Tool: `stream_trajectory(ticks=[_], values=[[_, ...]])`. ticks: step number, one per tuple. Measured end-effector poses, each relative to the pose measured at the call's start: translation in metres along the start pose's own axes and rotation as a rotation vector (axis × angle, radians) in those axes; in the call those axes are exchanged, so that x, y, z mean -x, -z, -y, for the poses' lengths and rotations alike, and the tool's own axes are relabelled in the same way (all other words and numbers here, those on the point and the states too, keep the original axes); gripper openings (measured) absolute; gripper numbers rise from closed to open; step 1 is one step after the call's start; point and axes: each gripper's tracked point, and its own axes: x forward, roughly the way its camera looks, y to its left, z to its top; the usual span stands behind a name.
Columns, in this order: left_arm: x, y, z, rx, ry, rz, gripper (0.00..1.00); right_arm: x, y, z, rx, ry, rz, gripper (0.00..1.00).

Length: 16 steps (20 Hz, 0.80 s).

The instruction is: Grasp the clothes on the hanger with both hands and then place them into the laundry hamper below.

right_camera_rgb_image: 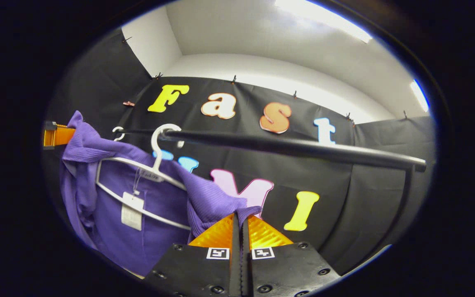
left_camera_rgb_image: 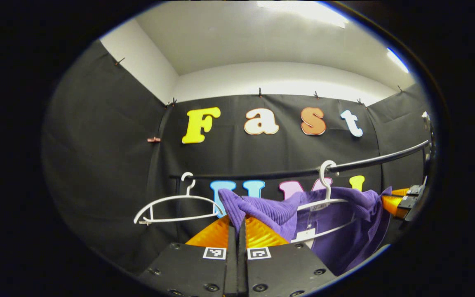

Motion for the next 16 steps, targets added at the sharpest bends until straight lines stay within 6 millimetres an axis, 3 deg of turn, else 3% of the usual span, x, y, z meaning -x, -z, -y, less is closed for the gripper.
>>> stream_trajectory(ticks=[3,5,10,12,16], values=[[-0.02,-0.005,-0.014,-0.019,-0.022,0.006,0.03,-0.021,-0.019,0.004,0.062,0.042,0.065,0.05],[-0.034,-0.01,-0.024,-0.053,-0.038,0.025,0.04,-0.035,-0.021,0.013,0.098,0.075,0.088,0.05],[-0.068,-0.008,-0.045,-0.109,-0.052,0.041,0.05,-0.061,-0.014,0.019,0.233,0.133,0.134,0.05],[-0.085,-0.003,-0.052,-0.114,-0.056,0.036,0.05,-0.071,-0.006,0.011,0.3,0.13,0.141,0.05],[-0.128,0.003,-0.058,-0.158,-0.036,0.048,0.03,-0.094,0.004,0.014,0.333,0.141,0.153,0.05]])
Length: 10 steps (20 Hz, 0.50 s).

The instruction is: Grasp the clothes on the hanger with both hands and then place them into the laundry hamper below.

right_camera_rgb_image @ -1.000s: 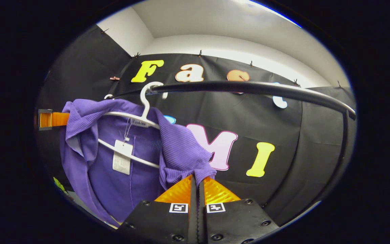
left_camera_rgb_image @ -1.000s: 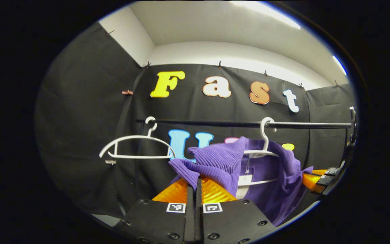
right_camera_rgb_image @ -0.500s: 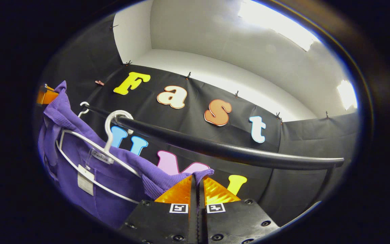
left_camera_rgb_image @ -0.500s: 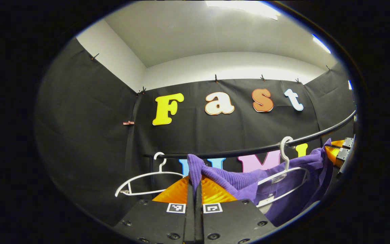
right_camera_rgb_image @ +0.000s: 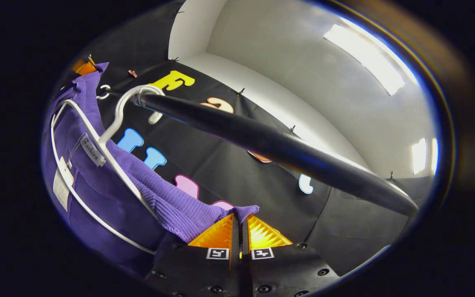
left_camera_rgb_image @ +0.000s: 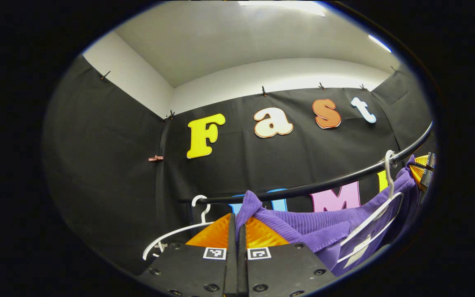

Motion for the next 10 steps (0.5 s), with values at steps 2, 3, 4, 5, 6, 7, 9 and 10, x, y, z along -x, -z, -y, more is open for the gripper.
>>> stream_trajectory(ticks=[2,3,4,5,6,7,9,10], values=[[-0.016,0.015,0.003,-0.018,0.015,-0.011,0.05,-0.01,0.011,0.002,-0.011,0.02,0.005,0.05],[-0.021,0.022,0.004,-0.024,0.019,-0.017,0.05,-0.013,0.016,0.0,-0.016,0.023,0.006,0.05],[-0.026,0.03,0.005,-0.03,0.023,-0.025,0.05,-0.017,0.023,-0.001,-0.014,0.023,0.005,0.05],[-0.029,0.035,0.006,-0.035,0.027,-0.026,0.05,-0.02,0.031,-0.003,-0.017,0.017,-0.002,0.05],[-0.033,0.041,0.008,-0.038,0.036,-0.025,0.03,-0.024,0.042,-0.006,-0.03,0.007,-0.017,0.05],[-0.036,0.049,0.009,-0.039,0.044,-0.033,0.03,-0.027,0.053,-0.01,-0.054,-0.007,-0.043,0.05],[-0.038,0.07,0.012,-0.039,0.061,-0.064,0.05,-0.031,0.071,-0.02,-0.102,-0.034,-0.073,0.05],[-0.037,0.081,0.013,-0.034,0.069,-0.083,0.05,-0.032,0.078,-0.025,-0.112,-0.047,-0.084,0.05]])
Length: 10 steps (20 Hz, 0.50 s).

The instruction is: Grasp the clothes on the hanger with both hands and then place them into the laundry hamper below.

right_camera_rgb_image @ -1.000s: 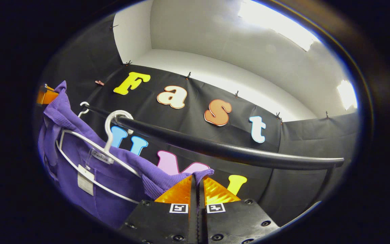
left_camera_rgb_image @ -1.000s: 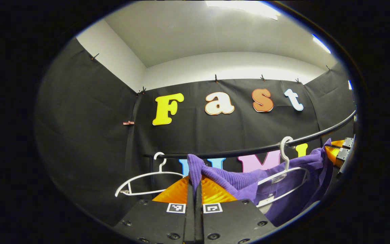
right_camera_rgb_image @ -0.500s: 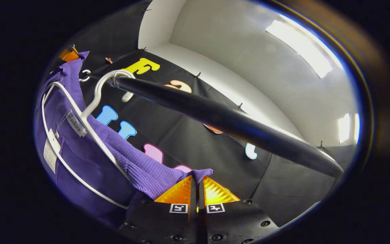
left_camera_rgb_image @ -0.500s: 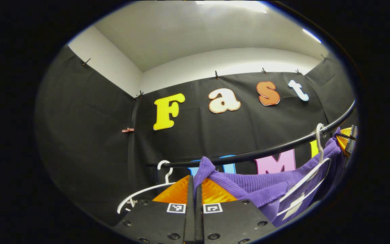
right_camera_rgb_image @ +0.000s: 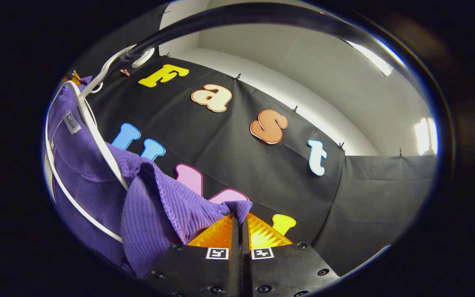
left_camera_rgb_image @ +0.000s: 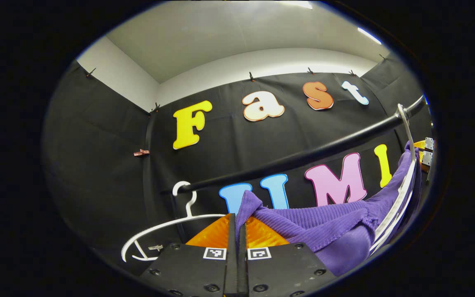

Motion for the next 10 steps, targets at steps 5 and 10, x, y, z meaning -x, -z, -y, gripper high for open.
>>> stream_trajectory(ticks=[5,10], values=[[0.009,0.056,0.008,0.06,0.032,-0.089,0.03,0.006,0.02,-0.016,0.032,-0.017,-0.013,0.05],[0.033,0.093,0.026,0.105,0.067,-0.153,0.05,0.029,0.055,-0.024,-0.026,-0.038,-0.082,0.05]])
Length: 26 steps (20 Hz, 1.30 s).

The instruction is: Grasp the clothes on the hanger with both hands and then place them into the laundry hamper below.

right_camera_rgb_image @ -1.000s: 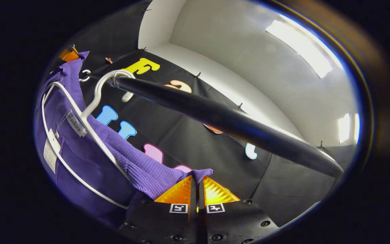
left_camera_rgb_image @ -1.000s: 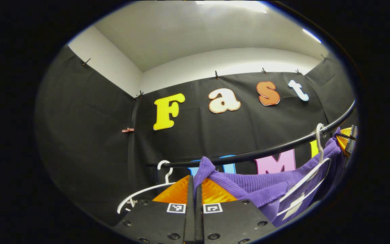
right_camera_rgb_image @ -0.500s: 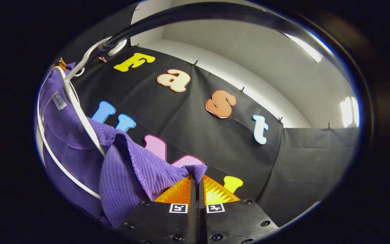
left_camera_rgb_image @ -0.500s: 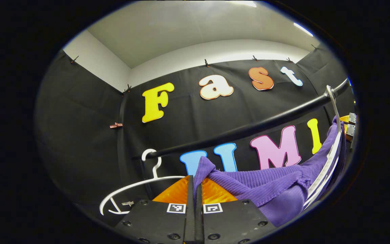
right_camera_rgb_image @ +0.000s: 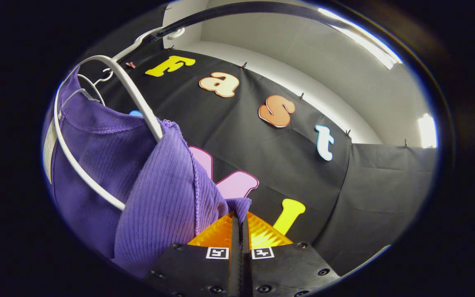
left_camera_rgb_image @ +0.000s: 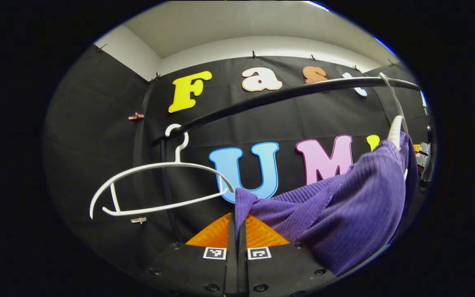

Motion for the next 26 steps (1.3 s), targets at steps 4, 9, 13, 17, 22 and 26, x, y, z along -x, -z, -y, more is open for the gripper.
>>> stream_trajectory(ticks=[4,9,13,17,22,26], values=[[0.008,0.028,0.016,0.072,0.027,-0.059,0.05,0.007,0.019,-0.007,-0.096,-0.033,-0.065,0.05],[0.02,0.048,0.035,0.122,0.035,-0.108,0.05,0.011,0.046,-0.026,-0.175,-0.109,-0.141,0.06],[0.029,0.069,0.049,0.16,0.043,-0.146,0.05,0.02,0.062,-0.042,-0.176,-0.143,-0.171,0.05],[0.038,0.082,0.054,0.183,0.028,-0.169,0.05,0.032,0.082,-0.057,-0.184,-0.187,-0.213,0.05],[0.035,0.098,0.058,0.196,0.022,-0.208,0.03,0.042,0.089,-0.061,-0.232,-0.201,-0.231,0.05],[0.042,0.103,0.067,0.205,0.024,-0.225,0.06,0.047,0.09,-0.06,-0.243,-0.208,-0.226,0.05]])
